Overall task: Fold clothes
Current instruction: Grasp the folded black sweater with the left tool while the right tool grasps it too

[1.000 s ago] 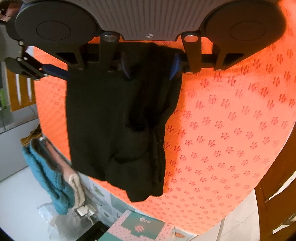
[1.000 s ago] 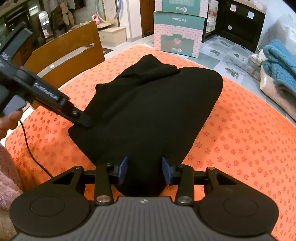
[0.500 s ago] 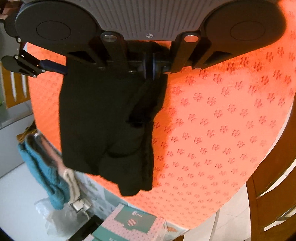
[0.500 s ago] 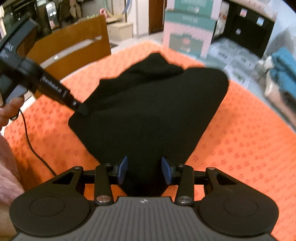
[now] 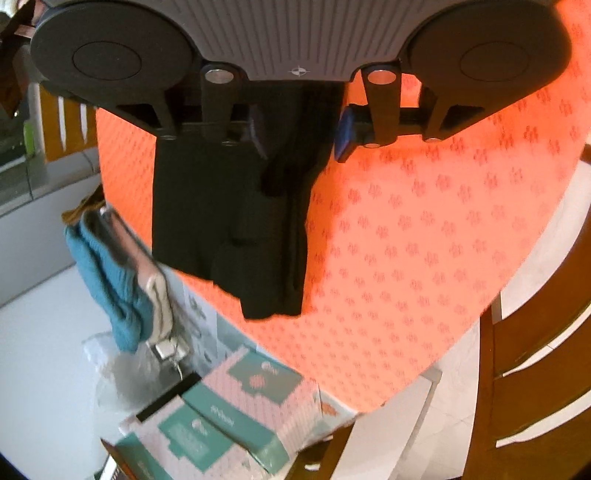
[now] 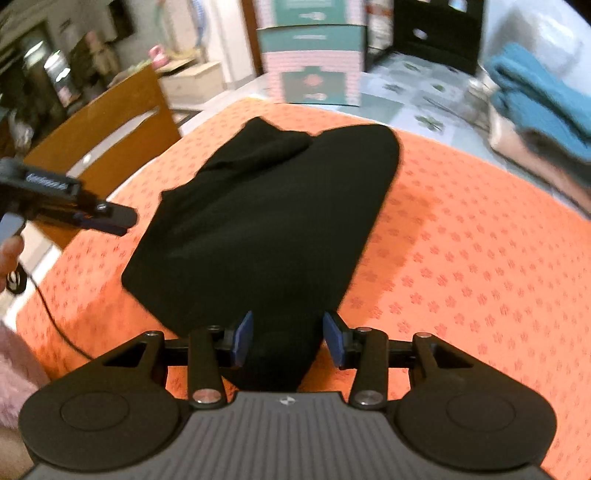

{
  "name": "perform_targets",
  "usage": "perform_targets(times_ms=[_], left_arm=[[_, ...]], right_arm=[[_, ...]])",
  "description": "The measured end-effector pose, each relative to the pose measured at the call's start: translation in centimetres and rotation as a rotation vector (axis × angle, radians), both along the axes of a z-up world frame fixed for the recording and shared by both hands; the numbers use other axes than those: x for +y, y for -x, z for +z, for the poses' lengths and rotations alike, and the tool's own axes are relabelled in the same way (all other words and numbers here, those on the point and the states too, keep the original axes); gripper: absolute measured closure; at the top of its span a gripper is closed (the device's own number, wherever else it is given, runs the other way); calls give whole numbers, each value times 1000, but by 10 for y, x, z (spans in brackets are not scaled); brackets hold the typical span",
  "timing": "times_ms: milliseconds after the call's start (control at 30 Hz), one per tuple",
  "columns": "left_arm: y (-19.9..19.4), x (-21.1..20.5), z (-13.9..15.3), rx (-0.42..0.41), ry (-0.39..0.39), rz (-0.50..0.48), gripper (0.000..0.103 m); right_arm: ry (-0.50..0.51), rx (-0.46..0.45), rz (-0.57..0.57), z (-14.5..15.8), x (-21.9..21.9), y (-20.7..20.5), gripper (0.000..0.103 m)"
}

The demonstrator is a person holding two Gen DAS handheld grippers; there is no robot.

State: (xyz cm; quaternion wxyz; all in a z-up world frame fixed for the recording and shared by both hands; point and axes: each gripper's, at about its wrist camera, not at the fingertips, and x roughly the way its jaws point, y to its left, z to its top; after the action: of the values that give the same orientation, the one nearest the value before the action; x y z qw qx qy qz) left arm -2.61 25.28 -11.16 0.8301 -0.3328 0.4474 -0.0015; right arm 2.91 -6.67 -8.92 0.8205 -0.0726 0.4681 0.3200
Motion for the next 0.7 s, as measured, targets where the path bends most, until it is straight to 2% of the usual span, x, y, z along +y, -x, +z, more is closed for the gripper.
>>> perform_targets(times_ms=[167, 233, 467, 700], left_arm=[[-21, 2, -5, 10, 16, -20, 49], [-30, 3, -6, 13, 22, -28, 45], [-58, 3, -15, 27, 44, -55, 43], [-84, 0, -25, 38, 58, -77, 43]], right_arm=[[-56, 57, -123, -2, -18, -22, 40], [-77, 79, -157, -3, -23, -30, 39], [-134, 165, -259, -17, -30, -54, 39], [-186, 237, -300, -33, -27, -72, 39]])
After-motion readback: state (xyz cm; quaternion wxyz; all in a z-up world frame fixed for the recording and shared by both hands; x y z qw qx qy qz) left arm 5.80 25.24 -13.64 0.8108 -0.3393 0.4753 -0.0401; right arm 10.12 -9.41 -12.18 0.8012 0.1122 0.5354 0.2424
